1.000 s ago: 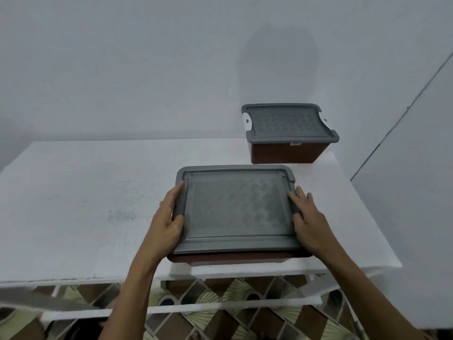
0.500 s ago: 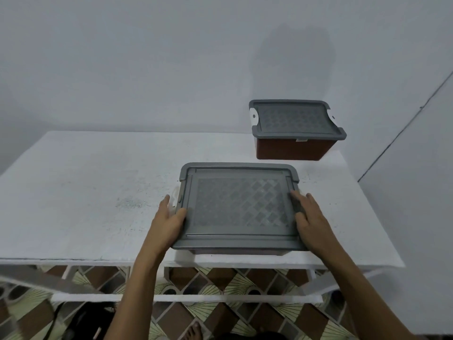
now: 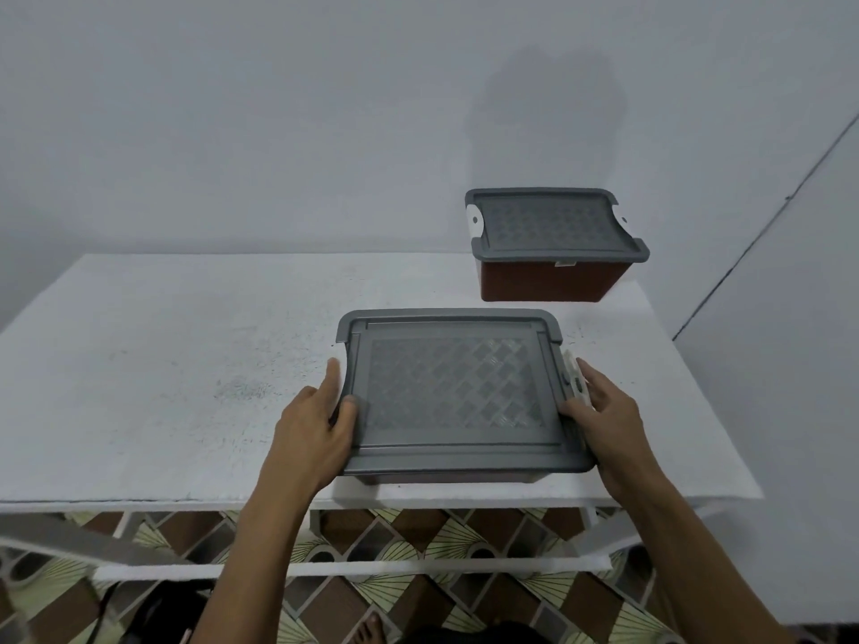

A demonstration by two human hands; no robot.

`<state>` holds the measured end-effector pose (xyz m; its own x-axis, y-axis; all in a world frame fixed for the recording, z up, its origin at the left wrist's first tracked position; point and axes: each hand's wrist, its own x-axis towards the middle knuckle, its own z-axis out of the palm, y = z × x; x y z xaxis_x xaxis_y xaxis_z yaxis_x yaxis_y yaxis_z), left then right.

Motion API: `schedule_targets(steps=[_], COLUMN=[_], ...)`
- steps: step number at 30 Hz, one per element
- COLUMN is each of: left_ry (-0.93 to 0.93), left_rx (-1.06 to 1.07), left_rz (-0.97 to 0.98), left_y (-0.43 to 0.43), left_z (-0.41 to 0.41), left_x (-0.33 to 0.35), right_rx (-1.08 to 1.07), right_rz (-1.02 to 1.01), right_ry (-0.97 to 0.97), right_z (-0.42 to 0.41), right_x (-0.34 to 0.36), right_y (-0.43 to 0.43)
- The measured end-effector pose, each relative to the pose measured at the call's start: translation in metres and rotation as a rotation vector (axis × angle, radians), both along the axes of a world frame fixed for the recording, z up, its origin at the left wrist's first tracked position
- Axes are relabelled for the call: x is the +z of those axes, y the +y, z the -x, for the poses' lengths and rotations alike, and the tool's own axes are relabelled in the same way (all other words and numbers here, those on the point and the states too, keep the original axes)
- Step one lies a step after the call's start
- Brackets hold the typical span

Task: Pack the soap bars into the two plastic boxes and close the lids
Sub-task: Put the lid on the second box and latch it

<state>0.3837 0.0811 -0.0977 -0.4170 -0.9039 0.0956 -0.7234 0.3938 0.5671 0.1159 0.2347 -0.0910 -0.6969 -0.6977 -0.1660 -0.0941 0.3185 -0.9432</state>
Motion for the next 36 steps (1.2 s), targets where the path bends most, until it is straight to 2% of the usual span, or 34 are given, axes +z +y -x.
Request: schedule_targets(steps=[2, 6, 14, 20, 28, 31, 36], left_ry=[-0.055, -0.095, 0.120, 0.139, 0.114, 0.089, 0.060], left_rx=[-0.007, -0.019, 0.029, -0.023, -0.096, -0.133, -0.122], left_rz=[0.018, 0.033, 0.009, 0.028, -0.011, -0.016, -0.015], left_y=[-0.002, -0.006, -0.010, -0.018, -0.022, -0.024, -0.021], left_z=[0.001, 0.004, 0.010, 0.051, 0.130, 0.159, 0.197], left_x=[0.000, -0.001, -0.008, -0.005, -0.007, -0.007, -0.006], right_rx=[0.030, 0.095, 0.132, 0.125, 0.100, 0.099, 0.064], right_rz=[-0.007, -0.079, -0.105, -0.134, -0.275, -0.329, -0.281], right_ry=[0.018, 0.203, 0.490, 0.540, 0.726, 0.742, 0.777], right_z=[-0.003, -0.012, -0.003, 0.044, 0.117, 0.143, 0.180], right_x=[0.002, 0.003, -0.007, -0.010, 0.002, 0.002, -0.002], right_y=[0.000, -0.007, -0.013, -0.023, -0.026, -0.023, -0.020])
